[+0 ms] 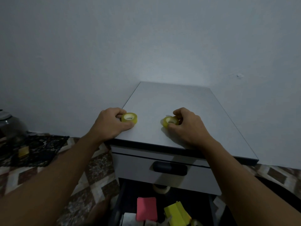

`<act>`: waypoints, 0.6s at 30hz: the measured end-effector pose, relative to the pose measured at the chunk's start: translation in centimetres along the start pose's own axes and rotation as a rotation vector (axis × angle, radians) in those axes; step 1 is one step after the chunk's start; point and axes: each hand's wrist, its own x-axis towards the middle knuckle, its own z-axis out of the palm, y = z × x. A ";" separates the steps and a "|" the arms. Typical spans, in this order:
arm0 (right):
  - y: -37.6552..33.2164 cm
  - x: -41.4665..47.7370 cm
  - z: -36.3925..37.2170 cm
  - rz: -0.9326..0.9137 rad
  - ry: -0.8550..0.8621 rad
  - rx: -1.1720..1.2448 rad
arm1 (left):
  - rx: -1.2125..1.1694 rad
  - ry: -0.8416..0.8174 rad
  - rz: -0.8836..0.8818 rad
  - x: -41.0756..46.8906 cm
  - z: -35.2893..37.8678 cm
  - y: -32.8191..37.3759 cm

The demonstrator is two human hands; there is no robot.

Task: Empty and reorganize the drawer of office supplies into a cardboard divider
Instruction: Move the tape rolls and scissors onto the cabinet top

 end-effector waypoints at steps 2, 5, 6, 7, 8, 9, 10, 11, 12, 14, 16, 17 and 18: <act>0.1 -0.2 -0.2 0.004 0.006 -0.008 | -0.008 0.015 0.013 -0.1 0.2 -0.1; 0.1 -0.4 -0.3 0.002 -0.001 -0.022 | -0.014 0.017 0.025 -0.2 0.4 -0.4; 0.1 -0.4 -0.4 0.000 -0.006 -0.026 | -0.017 0.015 0.028 -0.2 0.5 -0.4; 0.1 -0.5 -0.4 0.001 -0.011 -0.026 | -0.026 0.009 0.024 -0.2 0.5 -0.5; 0.0 -0.5 -0.4 0.001 -0.015 -0.024 | -0.038 0.001 0.017 -0.3 0.5 -0.6; 0.0 -0.6 -0.5 -0.003 -0.019 -0.020 | -0.053 -0.011 0.010 -0.4 0.4 -0.7; 0.0 -0.8 -0.7 -0.012 -0.016 -0.017 | -0.071 -0.025 0.005 -0.7 0.3 -0.7; 0.1 -1.0 -0.8 -0.022 -0.003 -0.016 | -0.092 -0.037 0.004 -1.0 0.3 -0.7; 0.2 -1.3 -1.0 -0.032 0.022 -0.015 | -0.113 -0.042 0.006 -1.4 0.1 -0.7; 0.3 -2.6 -1.5 -0.054 0.088 -0.005 | -0.151 -0.004 0.004 -2.4 -0.1 -0.3; 0.3 -4.3 -2.1 -0.085 0.168 0.010 | -0.174 0.127 -0.006 -3.6 -0.3 0.1; 0.3 -5.3 -2.5 -0.102 0.203 0.025 | -0.187 0.212 -0.002 -4.3 -0.4 0.4; 0.2 -6.4 -2.9 -0.115 0.226 0.044 | -0.207 0.284 0.014 -5.0 -0.3 0.7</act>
